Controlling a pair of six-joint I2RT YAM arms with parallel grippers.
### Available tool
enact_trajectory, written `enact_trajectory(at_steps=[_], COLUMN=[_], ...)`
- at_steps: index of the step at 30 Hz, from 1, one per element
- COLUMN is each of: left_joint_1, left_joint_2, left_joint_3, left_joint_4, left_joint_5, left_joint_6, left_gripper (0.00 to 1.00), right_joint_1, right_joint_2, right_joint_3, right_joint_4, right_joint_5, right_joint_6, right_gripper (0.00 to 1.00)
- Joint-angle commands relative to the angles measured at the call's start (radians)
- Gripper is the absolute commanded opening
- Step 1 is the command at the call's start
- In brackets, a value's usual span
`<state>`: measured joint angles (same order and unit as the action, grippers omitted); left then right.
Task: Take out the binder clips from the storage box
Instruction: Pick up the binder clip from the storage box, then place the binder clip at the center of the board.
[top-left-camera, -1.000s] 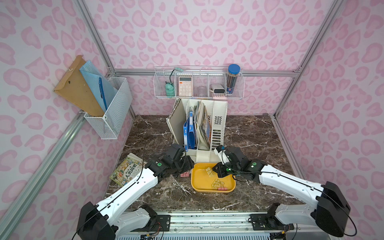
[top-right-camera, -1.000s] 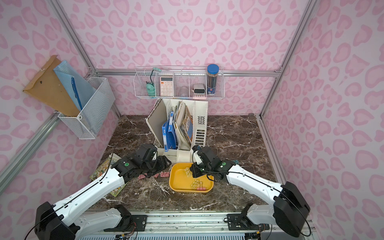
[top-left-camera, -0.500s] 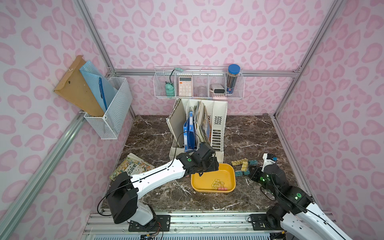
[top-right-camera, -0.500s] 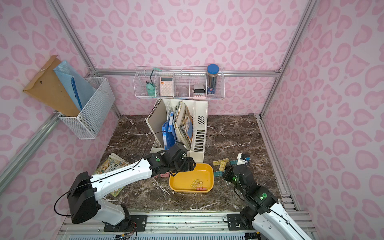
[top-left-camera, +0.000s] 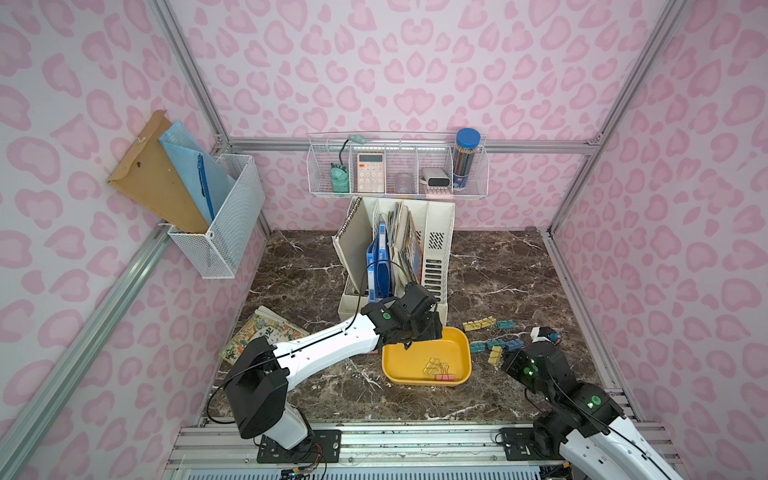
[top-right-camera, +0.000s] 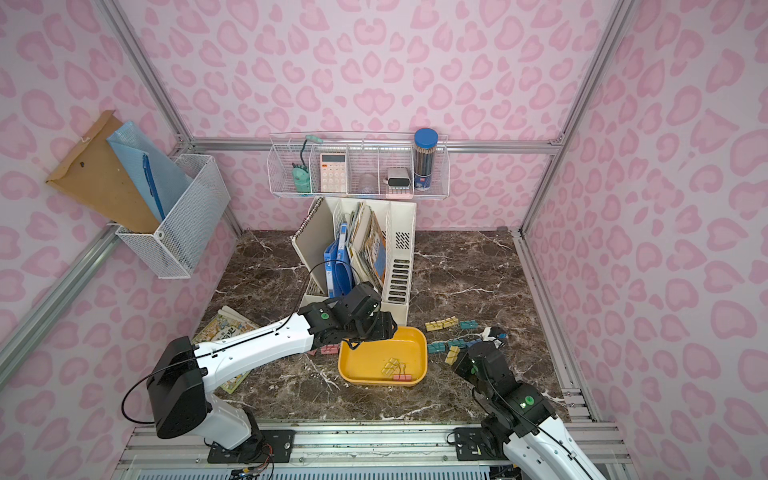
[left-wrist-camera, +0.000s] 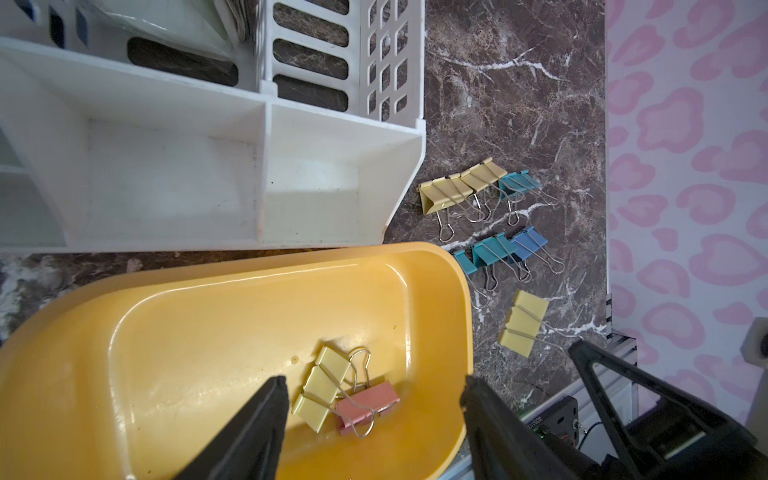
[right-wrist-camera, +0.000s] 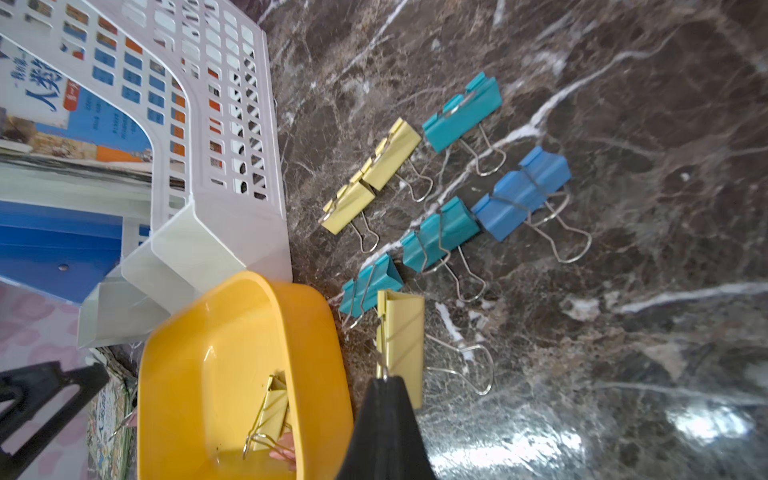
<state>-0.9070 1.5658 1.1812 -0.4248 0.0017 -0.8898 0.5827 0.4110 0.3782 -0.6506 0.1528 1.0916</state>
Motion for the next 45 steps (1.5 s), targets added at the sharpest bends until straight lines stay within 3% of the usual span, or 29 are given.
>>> enact_trajectory(at_steps=[1,8,14,16,19,21,25,34,38,45], left_joint_1=[0.0,0.0,0.0,0.002,0.027,0.077,0.254,0.626,0.694,0.716], left_joint_2=[0.004,0.01,-0.081,-0.124,-0.194,-0.253,-0.429,-0.858,-0.825,-0.805], left_joint_3=[0.001,0.009,-0.038,-0.048,-0.069,-0.09,-0.219,-0.384,-0.344,-0.321], left_joint_4=[-0.01,-0.023,-0.075,-0.131,-0.233,-0.318,-0.372,-0.501,-0.582,-0.606], left_joint_5=[-0.017,-0.035,-0.193,-0.278,-0.382,-0.418,-0.37,-0.316,-0.268,-0.281], left_joint_6=[0.005,0.003,-0.055,-0.074,-0.129,-0.176,-0.21,-0.169,-0.138,-0.121], left_gripper=[0.71,0.69,0.69,0.69,0.68,0.68,0.68,0.7,0.7,0.71], right_joint_1=[0.005,0.02,0.046,0.151,0.41,0.503,0.589,0.674,0.675,0.687], right_joint_2=[-0.012,-0.026,0.142,0.244,0.382,0.479,0.694,1.186,1.363,1.561], right_joint_3=[-0.018,0.012,0.153,0.18,0.268,0.324,0.422,0.711,0.809,0.942], right_joint_4=[-0.02,-0.016,0.138,0.232,0.305,0.364,0.517,0.674,0.657,0.624], right_joint_5=[-0.065,-0.091,-0.208,-0.219,-0.015,0.013,-0.064,-0.342,-0.398,-0.467], right_joint_6=[0.023,-0.008,-0.145,-0.146,-0.128,-0.144,-0.184,-0.304,-0.315,-0.364], right_gripper=[0.0,0.0,0.0,0.0,0.0,0.0,0.0,0.0,0.0,0.0])
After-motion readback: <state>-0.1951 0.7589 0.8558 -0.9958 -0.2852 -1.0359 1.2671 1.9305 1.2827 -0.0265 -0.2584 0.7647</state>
